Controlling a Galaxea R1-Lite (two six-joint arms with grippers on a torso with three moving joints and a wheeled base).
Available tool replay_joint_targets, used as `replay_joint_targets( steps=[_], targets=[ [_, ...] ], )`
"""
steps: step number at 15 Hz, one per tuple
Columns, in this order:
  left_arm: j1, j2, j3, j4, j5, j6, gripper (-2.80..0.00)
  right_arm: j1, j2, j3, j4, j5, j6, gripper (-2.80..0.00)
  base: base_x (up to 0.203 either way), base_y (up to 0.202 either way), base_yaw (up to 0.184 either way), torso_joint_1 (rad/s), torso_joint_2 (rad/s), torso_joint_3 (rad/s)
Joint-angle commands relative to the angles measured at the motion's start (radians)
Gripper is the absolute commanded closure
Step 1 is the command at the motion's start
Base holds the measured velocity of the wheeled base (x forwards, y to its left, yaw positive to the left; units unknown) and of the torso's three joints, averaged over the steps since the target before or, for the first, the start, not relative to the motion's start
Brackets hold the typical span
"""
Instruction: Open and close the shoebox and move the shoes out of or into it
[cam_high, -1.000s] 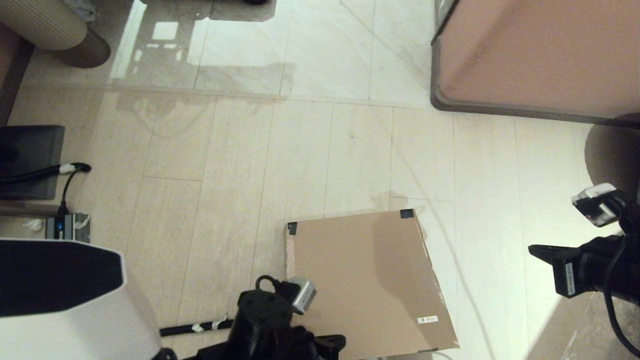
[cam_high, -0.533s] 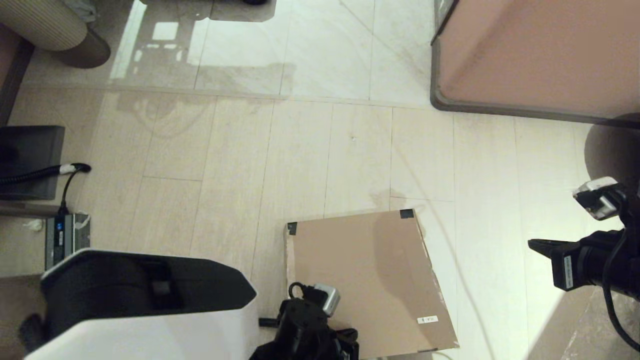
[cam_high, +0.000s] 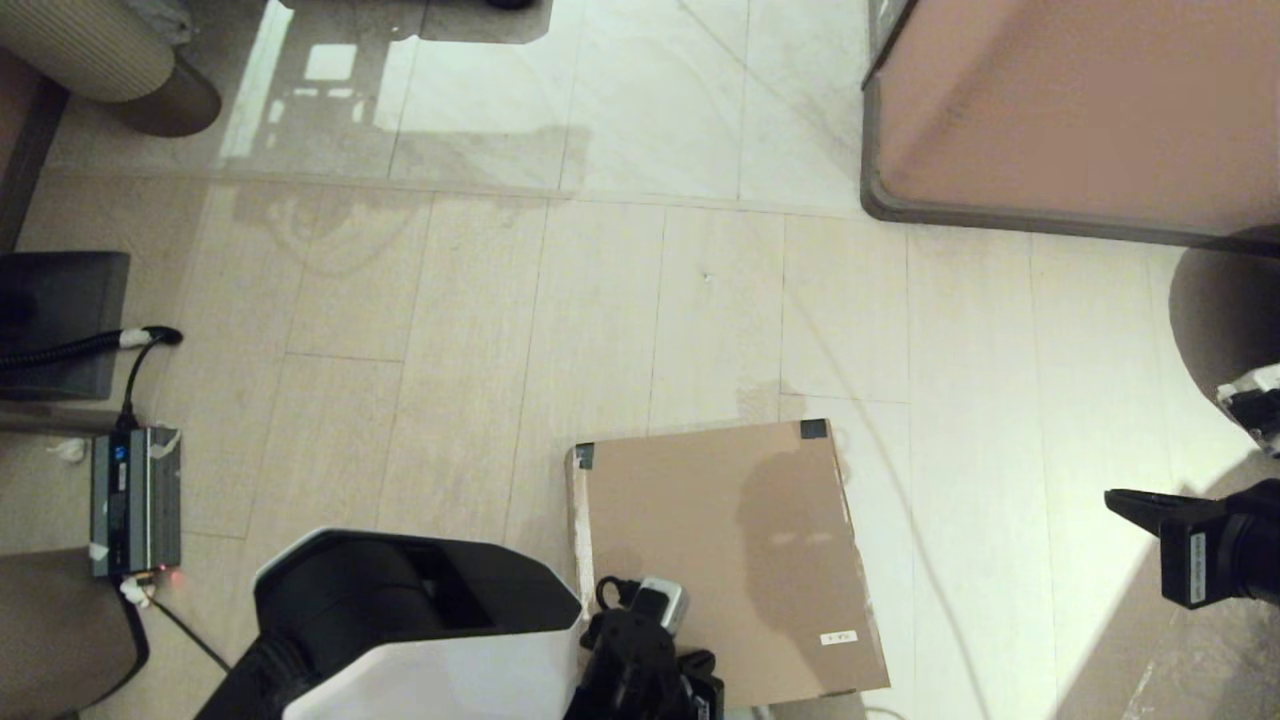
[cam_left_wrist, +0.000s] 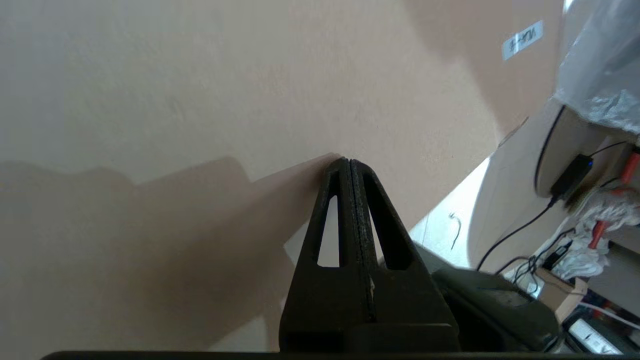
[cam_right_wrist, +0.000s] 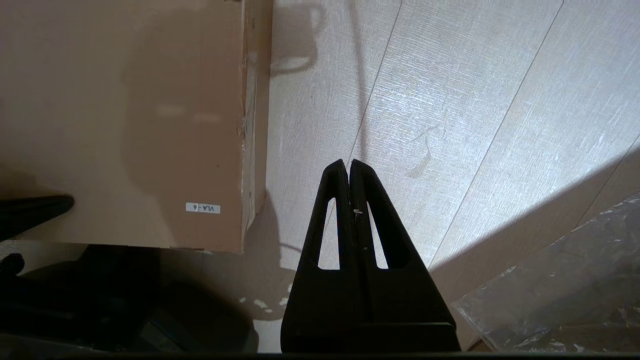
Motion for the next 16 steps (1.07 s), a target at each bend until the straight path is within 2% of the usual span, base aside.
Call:
replay_joint_targets(
  steps=[1, 4, 7, 9, 11, 16],
  targets=[
    [0.006, -0.011, 0.012, -0.005, 0.015, -0.004, 0.0, 0.0, -0.022, -0.005, -0.004, 0.0, -0.002, 0.0, 0.0, 0.0, 0.0, 0.0, 0.0, 0.0],
    [0.067, -0.081, 0.108, -0.019, 0.047, -0.027, 0.0, 0.0, -0.05, 0.003, 0.001, 0.0, -0.002, 0.0, 0.0, 0.0, 0.0, 0.0, 0.0, 0.0],
    [0.136, -0.149, 0.263, -0.043, 0.031, -0.033, 0.0, 0.0, -0.068, 0.021, 0.005, 0.0, -0.002, 0.0, 0.0, 0.0, 0.0, 0.0, 0.0, 0.0],
    [0.165, -0.117, 0.37, -0.131, 0.007, -0.034, 0.0, 0.0, -0.068, 0.018, 0.004, 0.0, -0.002, 0.0, 0.0, 0.0, 0.0, 0.0, 0.0, 0.0],
    [0.179, -0.027, 0.382, -0.202, -0.003, -0.018, 0.0, 0.0, -0.075, 0.02, 0.005, -0.002, -0.002, 0.0, 0.0, 0.0, 0.0, 0.0, 0.0, 0.0],
    [0.224, 0.011, 0.35, -0.215, -0.021, 0.005, 0.0, 0.0, -0.139, 0.021, 0.079, -0.014, -0.002, 0.0, 0.0, 0.0, 0.0, 0.0, 0.0, 0.0]
  ],
)
